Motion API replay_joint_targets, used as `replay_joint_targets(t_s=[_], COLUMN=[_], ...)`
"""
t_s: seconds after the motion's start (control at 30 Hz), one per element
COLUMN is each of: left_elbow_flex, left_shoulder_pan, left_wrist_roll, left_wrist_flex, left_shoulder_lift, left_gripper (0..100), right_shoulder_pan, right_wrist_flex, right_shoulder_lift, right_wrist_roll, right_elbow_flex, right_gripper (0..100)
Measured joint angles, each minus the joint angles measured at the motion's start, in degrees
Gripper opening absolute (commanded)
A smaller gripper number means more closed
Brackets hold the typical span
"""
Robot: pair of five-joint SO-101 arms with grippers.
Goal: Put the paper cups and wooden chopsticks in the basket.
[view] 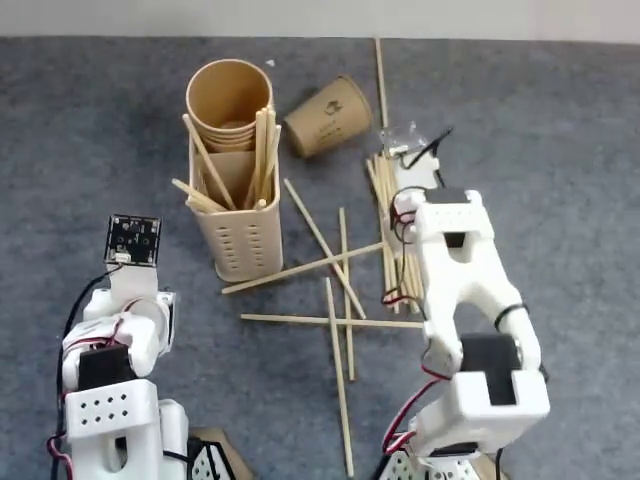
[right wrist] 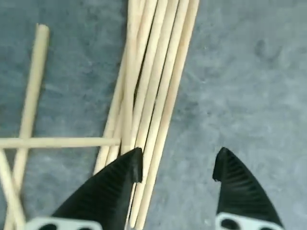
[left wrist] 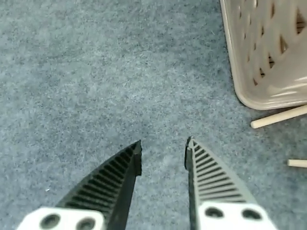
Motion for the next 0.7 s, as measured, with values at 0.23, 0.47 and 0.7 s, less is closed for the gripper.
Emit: replay_joint_targets(t_s=[0.23, 0.47, 0.7], left_elbow_flex=[0.00, 0.00, 0.00], left_shoulder_pan=[0.00, 0.00, 0.00], left_wrist_roll=[0.00, 0.00, 0.00], left_wrist_flex=[0.00, 0.00, 0.00], left_shoulder_lift=[0.00, 0.00, 0.00], left_gripper=[16, 16, 16], right_shoulder_pan=[0.35, 2.29, 3.43], right_wrist_flex=[-3.96, -4.31, -3.25], right_shoulder_lift=[7.91, 8.44, 8.35], right_wrist_roll=[0.00, 0.09, 0.18], right_elbow_flex=[-1.76, -2.11, -2.29], right_gripper=[21.0, 0.7, 0.4])
